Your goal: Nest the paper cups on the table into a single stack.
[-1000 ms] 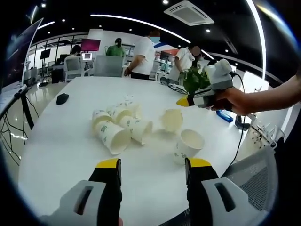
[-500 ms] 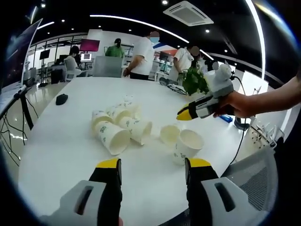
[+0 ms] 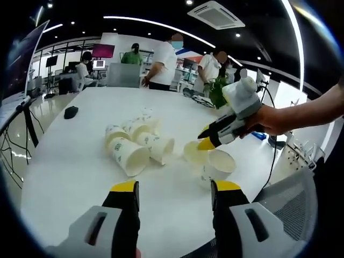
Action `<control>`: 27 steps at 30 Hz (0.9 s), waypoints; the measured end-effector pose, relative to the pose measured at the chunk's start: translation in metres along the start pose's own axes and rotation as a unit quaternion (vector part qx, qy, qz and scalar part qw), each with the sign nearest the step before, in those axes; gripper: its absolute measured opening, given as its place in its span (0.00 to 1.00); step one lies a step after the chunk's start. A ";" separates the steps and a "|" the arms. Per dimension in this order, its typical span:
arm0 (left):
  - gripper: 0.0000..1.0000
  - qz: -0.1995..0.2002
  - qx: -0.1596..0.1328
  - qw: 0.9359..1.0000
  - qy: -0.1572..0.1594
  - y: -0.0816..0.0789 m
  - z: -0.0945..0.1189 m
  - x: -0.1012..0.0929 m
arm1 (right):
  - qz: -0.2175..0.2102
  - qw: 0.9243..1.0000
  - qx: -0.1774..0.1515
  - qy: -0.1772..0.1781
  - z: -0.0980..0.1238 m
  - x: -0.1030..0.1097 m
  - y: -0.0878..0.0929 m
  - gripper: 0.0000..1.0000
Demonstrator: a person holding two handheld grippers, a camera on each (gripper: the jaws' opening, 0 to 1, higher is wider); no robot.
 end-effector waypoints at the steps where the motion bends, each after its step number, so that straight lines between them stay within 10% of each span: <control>1: 0.53 0.000 0.000 1.000 0.000 0.000 0.000 0.000 | 0.006 1.000 0.002 0.001 0.001 -0.001 0.000 0.25; 27: 0.51 0.002 0.004 1.000 -0.003 0.000 0.000 0.000 | 0.050 0.994 -0.012 0.094 0.036 -0.032 0.014 0.03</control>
Point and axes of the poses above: the point that each gripper's makers call its tool centre point, and the gripper's own axes: z roughly backward along the fingers, x roughly to its left, y roughly out of its underside, the point moved 5 cm from there along z, roughly backward along the fingers, and after that the axes turned 14 degrees about -x, right-handed, at the moved point
